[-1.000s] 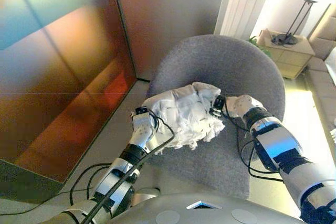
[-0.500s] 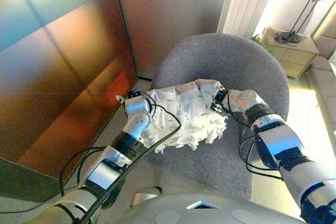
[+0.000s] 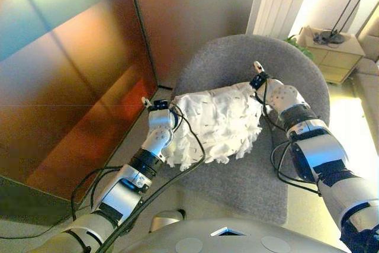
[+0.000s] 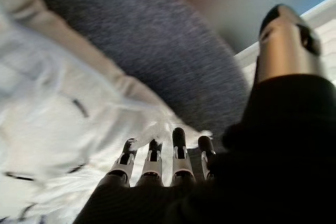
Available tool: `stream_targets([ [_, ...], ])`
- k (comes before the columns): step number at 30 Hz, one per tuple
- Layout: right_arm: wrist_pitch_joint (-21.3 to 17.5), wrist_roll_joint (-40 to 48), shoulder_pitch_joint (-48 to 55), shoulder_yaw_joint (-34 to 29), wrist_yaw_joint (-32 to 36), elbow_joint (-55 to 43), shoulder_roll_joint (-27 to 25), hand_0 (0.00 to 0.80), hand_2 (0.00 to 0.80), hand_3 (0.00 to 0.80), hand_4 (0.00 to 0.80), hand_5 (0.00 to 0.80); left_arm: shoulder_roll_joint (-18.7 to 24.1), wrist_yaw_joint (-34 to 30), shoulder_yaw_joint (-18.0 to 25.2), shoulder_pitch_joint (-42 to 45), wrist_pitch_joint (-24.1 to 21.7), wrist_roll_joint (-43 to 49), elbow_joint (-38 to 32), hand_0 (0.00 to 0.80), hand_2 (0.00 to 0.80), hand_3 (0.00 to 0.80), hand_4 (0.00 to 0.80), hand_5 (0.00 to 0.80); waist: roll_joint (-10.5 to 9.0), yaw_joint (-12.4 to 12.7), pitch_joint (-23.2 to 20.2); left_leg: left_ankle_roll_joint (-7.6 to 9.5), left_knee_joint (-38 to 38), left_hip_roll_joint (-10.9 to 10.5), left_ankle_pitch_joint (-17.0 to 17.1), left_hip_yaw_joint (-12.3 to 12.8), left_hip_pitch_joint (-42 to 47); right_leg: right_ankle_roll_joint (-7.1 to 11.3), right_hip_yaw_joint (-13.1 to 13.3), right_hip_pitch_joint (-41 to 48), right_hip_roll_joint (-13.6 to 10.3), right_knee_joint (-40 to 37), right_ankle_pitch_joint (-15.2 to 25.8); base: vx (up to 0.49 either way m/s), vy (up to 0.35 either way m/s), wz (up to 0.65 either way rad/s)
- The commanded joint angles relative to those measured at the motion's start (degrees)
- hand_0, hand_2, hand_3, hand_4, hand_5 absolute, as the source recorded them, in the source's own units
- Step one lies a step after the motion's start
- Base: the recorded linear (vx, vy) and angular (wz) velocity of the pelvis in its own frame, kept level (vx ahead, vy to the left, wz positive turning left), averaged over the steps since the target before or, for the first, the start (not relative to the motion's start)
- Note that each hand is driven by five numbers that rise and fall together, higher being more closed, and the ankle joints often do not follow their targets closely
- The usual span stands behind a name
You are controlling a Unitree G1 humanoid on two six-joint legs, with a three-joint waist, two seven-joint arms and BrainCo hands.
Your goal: Pick up the cushion and take it to the sofa
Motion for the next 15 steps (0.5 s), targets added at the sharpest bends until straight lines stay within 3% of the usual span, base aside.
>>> stream_targets([
  [1, -4.4, -5.18, -5.35, -1.93, 1.2, -1.42, -3.4, 0.0, 0.0, 0.0, 0.0, 0.0, -4.08, -10.53, 0.89, -0.91, 11.27, 0.45, 4.13, 0.0, 0.0, 0.0, 0.0, 0.0, -2.57, 2.01, -1.99, 1.56, 7.08, -0.44, -8.79, 4.97, 0.14, 1.14, -0.07, -2.72, -1.78, 4.5, -0.86, -0.021, -0.049, 0.0],
  [8, -5.94, -5.79, -1.19, -4.03, 2.78, -5.65, -6.75, 0.0, 0.0, 0.0, 0.0, 0.0, -2.49, -18.54, 6.93, 3.16, 22.43, 0.45, 7.01, 0.0, 0.0, 0.0, 0.0, 0.0, -3.46, 2.84, -2.24, 1.54, 6.51, -0.18, -8.42, 5.11, -0.01, 0.52, -0.89, -2.52, -1.28, 3.91, -0.67, -0.018, -0.053, 0.0],
  [15, -5.31, -6.18, 1.91, -5.11, 6.0, -7.96, -9.86, 0.0, 0.0, 0.0, 0.0, 0.0, 3.3, -21.06, 11.17, 5.23, 26.86, 3.53, 4.77, 0.0, 0.0, 0.0, 0.0, 0.0, -3.98, 3.32, -2.67, 1.46, 5.44, 0.05, -8.16, 5.5, 0.12, 0.01, -1.54, -2.47, -0.66, 3.12, -0.67, -0.041, -0.049, -0.01],
])
